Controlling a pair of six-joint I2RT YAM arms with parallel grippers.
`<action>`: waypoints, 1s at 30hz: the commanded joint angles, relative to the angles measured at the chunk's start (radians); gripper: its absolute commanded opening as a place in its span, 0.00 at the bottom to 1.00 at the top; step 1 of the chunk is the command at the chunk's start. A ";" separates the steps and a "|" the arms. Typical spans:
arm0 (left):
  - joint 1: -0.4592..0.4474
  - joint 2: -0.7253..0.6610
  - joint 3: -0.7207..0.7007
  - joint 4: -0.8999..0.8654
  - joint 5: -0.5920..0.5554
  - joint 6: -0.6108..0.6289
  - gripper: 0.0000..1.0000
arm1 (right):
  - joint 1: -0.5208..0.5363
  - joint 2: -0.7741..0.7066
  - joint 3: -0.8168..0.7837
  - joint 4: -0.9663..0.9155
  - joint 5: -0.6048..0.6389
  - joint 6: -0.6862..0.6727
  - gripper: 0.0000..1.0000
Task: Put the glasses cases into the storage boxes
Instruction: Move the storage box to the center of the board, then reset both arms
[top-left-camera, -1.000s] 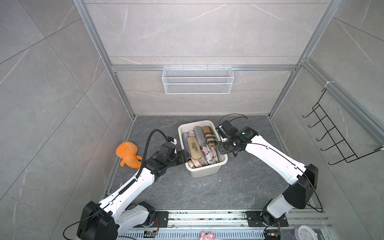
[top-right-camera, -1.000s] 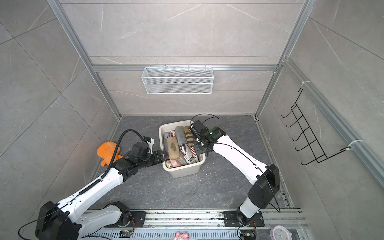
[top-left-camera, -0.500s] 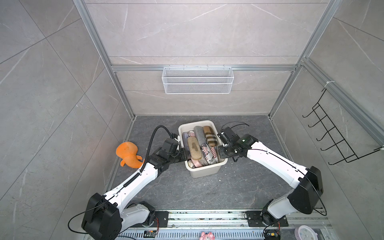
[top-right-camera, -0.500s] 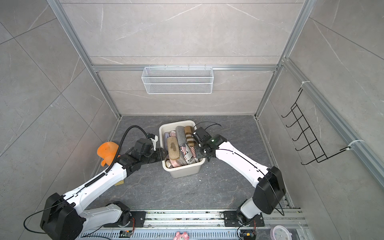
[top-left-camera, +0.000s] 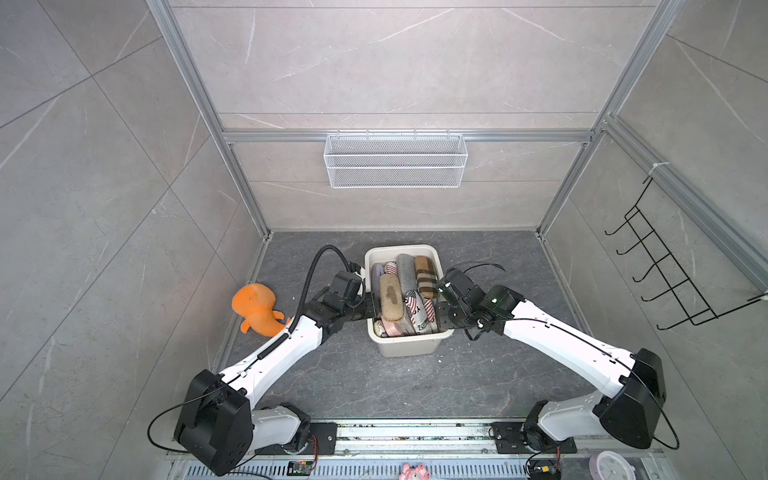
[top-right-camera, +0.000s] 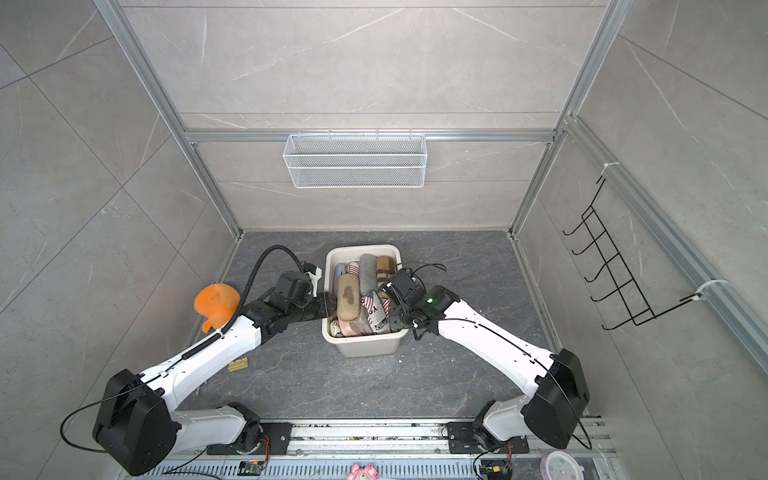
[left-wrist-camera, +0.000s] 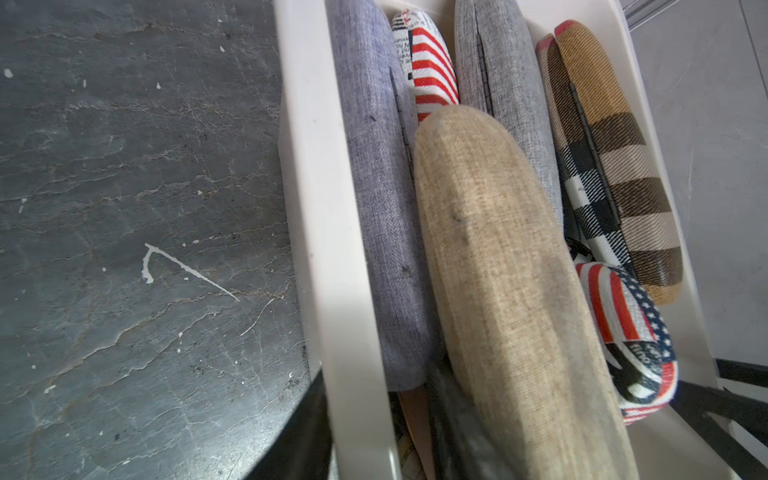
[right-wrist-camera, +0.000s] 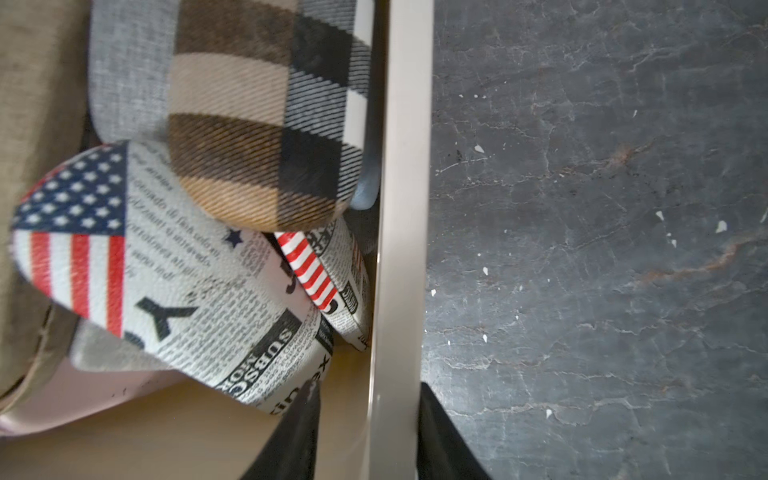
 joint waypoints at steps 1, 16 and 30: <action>0.004 -0.065 0.027 -0.005 -0.023 0.041 0.57 | 0.002 -0.050 0.062 -0.033 0.029 -0.009 0.50; -0.021 -0.321 0.052 -0.210 -0.331 0.055 1.00 | 0.002 -0.211 0.176 0.040 0.155 -0.197 0.65; -0.013 -0.400 -0.128 -0.034 -0.711 0.135 1.00 | -0.090 -0.183 0.160 0.160 0.172 -0.311 1.00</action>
